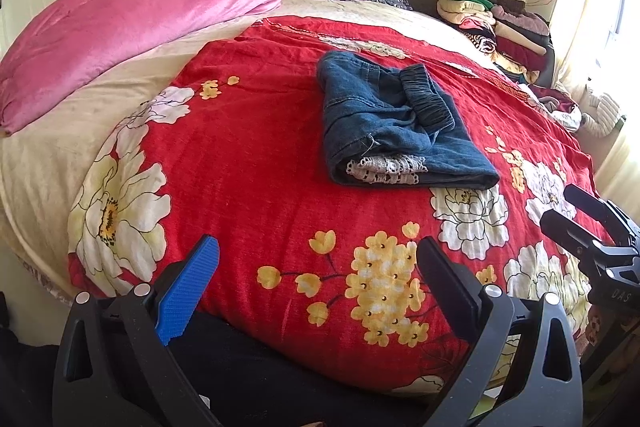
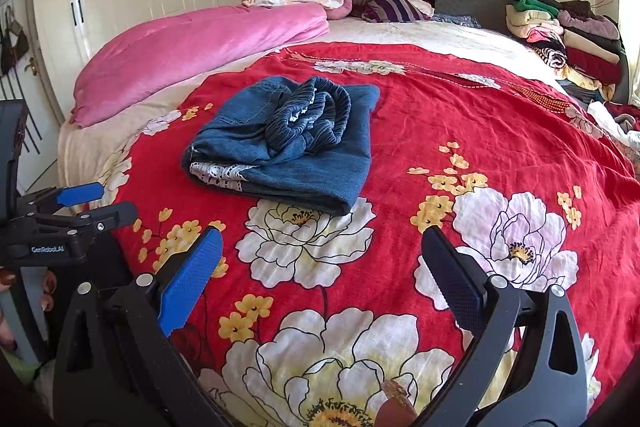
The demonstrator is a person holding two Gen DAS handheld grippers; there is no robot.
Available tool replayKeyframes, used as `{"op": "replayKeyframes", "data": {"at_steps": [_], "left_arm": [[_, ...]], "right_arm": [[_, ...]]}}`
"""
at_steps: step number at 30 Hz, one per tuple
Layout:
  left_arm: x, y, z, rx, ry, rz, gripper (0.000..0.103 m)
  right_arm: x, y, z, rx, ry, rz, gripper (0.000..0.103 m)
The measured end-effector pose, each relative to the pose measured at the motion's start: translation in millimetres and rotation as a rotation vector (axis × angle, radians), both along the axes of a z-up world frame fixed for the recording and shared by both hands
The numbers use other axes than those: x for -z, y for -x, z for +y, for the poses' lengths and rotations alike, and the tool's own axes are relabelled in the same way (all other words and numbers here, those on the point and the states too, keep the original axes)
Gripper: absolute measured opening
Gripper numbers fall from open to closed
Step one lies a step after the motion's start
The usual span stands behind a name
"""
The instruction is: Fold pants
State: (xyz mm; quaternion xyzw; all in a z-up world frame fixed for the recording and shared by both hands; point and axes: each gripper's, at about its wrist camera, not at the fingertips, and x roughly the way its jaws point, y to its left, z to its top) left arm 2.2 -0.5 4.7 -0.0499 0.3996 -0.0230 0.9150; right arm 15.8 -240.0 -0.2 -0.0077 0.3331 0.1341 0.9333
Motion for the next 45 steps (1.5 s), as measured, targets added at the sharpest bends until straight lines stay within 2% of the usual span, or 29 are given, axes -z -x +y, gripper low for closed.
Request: {"op": "replayKeyframes", "data": {"at_steps": [45], "left_arm": [[-7.2,2.0,-1.0,0.006,-0.013,-0.009,0.099]], "right_arm": [[-4.7,3.4,-1.7,0.008,0.001,-0.013,0.094]]}}
